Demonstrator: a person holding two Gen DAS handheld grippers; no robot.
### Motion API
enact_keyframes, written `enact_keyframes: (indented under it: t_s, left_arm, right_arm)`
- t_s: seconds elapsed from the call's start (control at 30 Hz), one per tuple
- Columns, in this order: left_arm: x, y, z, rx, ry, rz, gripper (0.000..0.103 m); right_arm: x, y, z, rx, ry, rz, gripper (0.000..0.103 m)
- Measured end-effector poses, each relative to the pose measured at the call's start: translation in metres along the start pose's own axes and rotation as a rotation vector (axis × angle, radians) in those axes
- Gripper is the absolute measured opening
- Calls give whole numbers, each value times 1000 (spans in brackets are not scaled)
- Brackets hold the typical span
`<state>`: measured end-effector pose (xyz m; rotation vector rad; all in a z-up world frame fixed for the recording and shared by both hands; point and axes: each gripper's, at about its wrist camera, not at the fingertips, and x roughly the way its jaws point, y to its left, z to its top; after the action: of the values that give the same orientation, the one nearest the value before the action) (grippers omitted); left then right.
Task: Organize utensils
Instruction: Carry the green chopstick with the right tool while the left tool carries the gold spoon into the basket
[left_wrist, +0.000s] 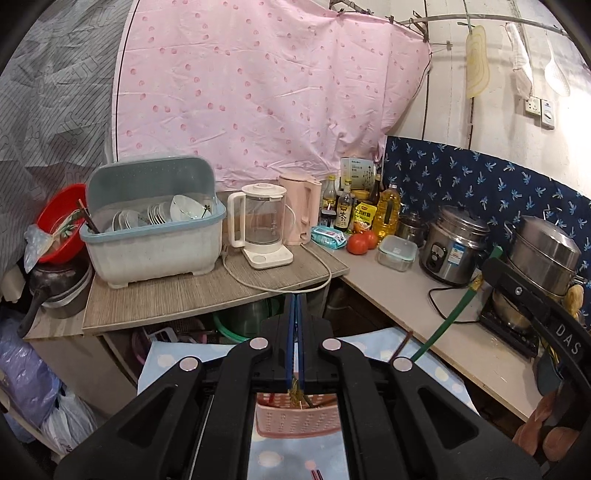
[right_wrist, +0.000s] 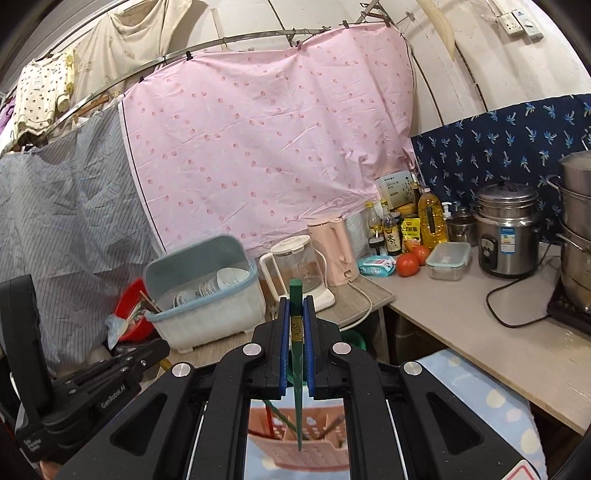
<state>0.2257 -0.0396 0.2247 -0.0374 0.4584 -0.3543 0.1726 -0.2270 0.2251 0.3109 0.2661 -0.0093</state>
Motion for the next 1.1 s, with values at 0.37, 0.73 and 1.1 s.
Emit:
enact_keyframes:
  t_s: [0.37,0.73,1.1]
  left_arm:
    - [46,14,-19,-18,74,4,0]
    - [66,12,-41,-24,124,10,1]
    - [56,6,-46,-15,117,36,36]
  right_arm:
    - [69,-8,-33,4,109,-33,7]
    - [86,-16,-62,-5,178,-65,7]
    - [65,-17,-67,1,173,-66,15]
